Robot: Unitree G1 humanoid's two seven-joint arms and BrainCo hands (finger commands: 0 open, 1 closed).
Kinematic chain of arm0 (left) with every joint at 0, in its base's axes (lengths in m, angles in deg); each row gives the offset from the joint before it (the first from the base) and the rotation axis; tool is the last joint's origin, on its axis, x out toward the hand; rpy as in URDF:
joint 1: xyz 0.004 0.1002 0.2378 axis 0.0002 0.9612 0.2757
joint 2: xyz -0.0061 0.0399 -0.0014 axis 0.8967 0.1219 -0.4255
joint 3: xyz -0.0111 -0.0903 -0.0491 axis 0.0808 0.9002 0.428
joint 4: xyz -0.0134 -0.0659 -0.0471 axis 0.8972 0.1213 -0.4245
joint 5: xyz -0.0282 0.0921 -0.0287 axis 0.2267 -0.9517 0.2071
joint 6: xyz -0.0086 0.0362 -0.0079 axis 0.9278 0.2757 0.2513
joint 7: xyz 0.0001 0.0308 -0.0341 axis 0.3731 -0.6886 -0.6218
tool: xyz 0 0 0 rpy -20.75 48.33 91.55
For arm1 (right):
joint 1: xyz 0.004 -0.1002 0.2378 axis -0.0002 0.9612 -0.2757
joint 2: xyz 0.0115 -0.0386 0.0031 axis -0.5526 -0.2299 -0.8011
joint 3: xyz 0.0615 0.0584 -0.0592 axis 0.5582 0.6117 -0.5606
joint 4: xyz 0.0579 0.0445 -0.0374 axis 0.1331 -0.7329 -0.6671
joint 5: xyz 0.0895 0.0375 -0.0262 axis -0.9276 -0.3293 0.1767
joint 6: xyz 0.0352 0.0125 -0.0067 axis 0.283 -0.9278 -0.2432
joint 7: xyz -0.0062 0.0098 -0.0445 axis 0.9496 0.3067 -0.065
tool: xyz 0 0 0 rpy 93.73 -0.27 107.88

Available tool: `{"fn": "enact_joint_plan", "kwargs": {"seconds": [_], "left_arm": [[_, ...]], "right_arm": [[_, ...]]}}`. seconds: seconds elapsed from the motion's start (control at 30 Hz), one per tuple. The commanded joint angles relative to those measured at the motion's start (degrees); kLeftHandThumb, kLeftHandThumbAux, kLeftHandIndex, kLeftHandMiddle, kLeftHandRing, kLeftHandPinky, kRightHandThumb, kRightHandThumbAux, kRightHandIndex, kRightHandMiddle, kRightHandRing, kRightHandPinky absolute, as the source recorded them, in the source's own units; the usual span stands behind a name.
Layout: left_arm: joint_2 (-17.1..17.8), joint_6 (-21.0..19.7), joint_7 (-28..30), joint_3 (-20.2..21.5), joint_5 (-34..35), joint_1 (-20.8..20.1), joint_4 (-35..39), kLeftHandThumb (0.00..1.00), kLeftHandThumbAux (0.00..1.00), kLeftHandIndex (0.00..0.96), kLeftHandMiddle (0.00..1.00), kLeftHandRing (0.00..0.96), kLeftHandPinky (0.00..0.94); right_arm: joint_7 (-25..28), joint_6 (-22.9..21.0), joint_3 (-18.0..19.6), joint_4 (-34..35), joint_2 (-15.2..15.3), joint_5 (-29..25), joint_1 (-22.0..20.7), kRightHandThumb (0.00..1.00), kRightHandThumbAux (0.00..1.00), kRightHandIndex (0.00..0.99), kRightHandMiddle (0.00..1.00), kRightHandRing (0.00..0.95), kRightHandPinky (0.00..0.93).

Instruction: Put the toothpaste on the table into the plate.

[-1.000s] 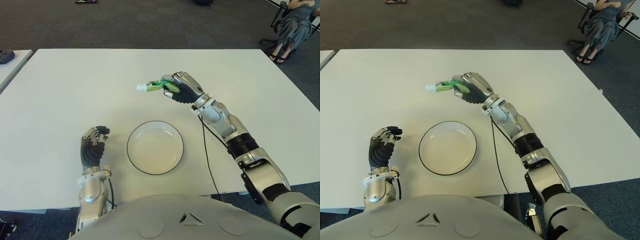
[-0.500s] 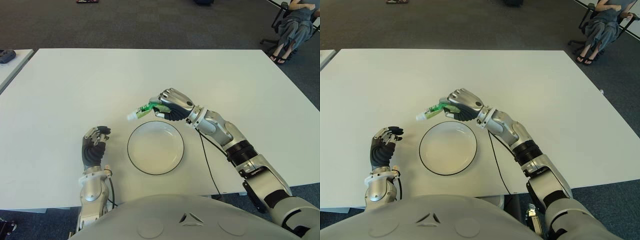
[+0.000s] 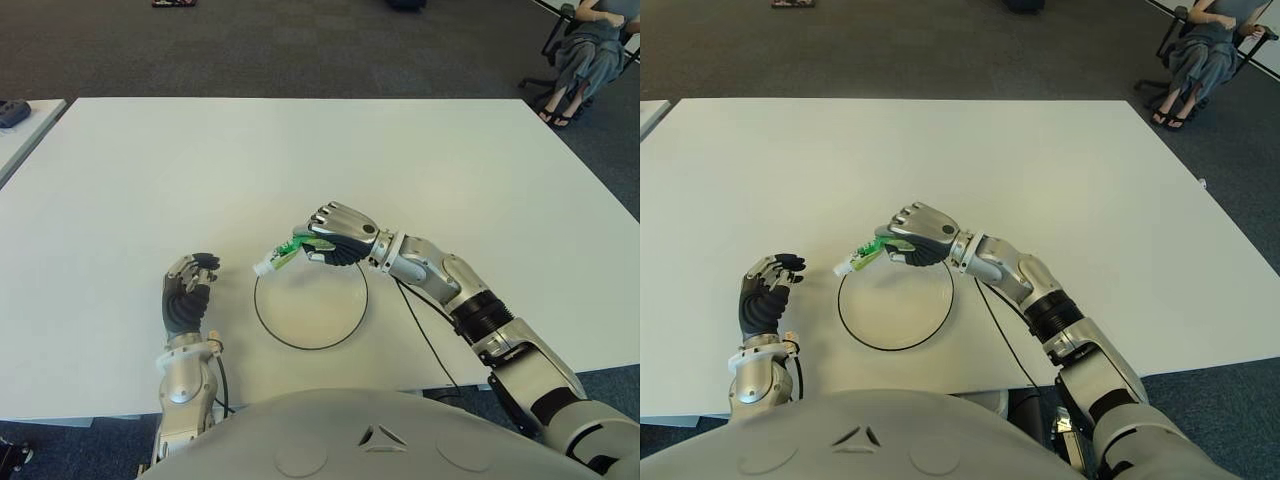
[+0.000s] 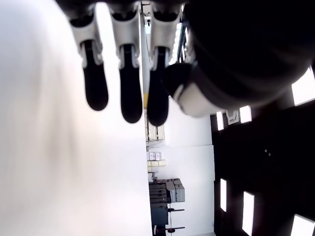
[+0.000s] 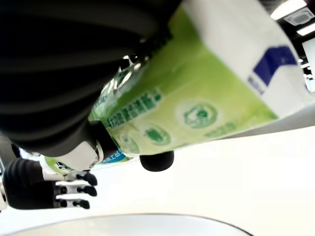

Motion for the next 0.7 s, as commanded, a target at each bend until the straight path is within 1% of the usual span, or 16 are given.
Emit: {"fn": "enact_joint_plan", "kwargs": {"seconds": [0.03, 0.13, 0.23, 0.43, 0.6, 0.7], "left_arm": [[-0.3, 0.4, -0.6, 0.1, -0.8, -0.1, -0.1, 0.706, 0.724, 0.421, 0.438, 0.417, 0.411], [-0.4, 0.4, -0.8, 0.1, -1.1, 0.2, 0.1, 0.705, 0.725, 0.42, 0.438, 0.413, 0.409], [-0.2, 0.5, -0.6, -0.1, -1.5, 0.6, 0.5, 0.705, 0.725, 0.421, 0.44, 0.413, 0.407], [-0.2, 0.0, 0.5, -0.3, -0.3, 1.3, 1.4, 0.707, 0.725, 0.421, 0.436, 0.405, 0.376], [-0.1, 0.9, 0.7, -0.6, -0.1, 1.9, 1.9, 0.708, 0.724, 0.421, 0.436, 0.402, 0.379], [0.0, 0.1, 0.8, -0.5, 0.1, 2.0, 2.3, 0.708, 0.724, 0.422, 0.438, 0.401, 0.38]], "right_arm": [[-0.2, -0.6, -1.7, -2.2, -0.2, 1.8, 1.2, 0.713, 0.714, 0.44, 0.918, 0.908, 0.904], [0.3, -0.7, -2.4, -2.7, -0.1, 2.1, 1.7, 0.713, 0.715, 0.44, 0.918, 0.908, 0.901], [-0.4, -0.8, -3.9, -5.0, -0.5, 3.2, 2.5, 0.713, 0.715, 0.44, 0.917, 0.909, 0.904], [-0.9, -1.2, -4.9, -6.6, -0.9, 3.9, 2.9, 0.716, 0.714, 0.44, 0.914, 0.91, 0.906], [-1.1, -3.3, -5.7, -8.4, -1.6, 4.4, 3.8, 0.718, 0.714, 0.44, 0.91, 0.904, 0.901], [-0.1, -5.2, -5.6, -8.9, -2.0, 3.7, 4.5, 0.72, 0.713, 0.44, 0.905, 0.897, 0.893]]}}
